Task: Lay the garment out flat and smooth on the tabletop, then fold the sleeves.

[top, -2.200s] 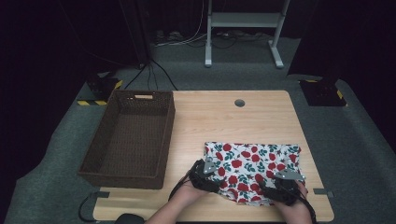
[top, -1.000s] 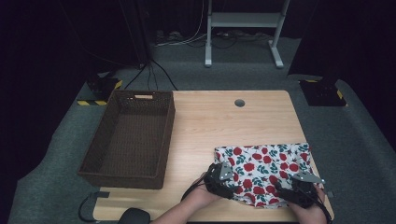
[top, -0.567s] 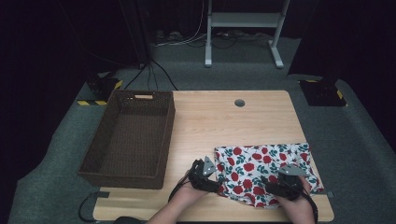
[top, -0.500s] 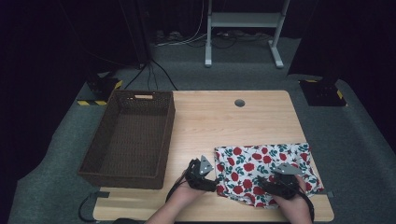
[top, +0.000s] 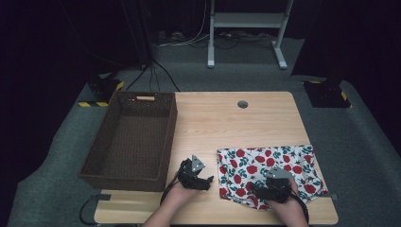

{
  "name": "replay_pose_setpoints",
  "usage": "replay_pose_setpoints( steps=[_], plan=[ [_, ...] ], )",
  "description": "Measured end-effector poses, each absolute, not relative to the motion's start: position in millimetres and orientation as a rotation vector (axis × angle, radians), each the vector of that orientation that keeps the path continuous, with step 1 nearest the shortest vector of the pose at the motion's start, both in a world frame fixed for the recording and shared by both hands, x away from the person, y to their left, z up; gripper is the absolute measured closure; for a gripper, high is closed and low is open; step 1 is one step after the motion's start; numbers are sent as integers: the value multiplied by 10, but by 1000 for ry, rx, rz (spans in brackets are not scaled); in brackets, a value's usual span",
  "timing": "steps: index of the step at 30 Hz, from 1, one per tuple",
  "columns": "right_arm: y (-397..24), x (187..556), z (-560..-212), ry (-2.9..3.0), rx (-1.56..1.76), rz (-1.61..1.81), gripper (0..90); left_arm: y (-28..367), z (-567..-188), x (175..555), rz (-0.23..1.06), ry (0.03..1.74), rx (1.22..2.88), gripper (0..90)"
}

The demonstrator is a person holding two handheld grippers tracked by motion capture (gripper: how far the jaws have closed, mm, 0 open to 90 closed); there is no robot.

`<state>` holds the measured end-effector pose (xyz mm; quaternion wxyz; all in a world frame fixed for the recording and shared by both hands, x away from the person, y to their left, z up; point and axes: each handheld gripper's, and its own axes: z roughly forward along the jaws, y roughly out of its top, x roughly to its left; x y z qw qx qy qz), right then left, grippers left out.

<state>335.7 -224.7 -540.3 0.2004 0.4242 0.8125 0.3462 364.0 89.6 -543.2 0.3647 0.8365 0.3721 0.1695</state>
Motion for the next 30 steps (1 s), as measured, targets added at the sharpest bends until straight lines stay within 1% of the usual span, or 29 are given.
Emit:
replay_pose_setpoints(
  steps=[6,13,16,23,30],
  plan=[
    [-2250,3346,-5415,2262,1183,979,169,887,-5432,3659,431,954,2154,123],
    [-2251,3342,-5418,2262,1185,984,166,890,-5393,3675,440,943,2119,134],
    [-2252,3341,-5419,2261,1184,986,166,894,-5359,3680,411,951,2088,134],
    [-2254,3338,-5423,2258,1181,989,166,845,-5315,3714,403,927,2074,136],
    [-2253,3333,-5423,2256,1185,988,165,776,-5269,3775,389,906,2024,146]
  ],
)
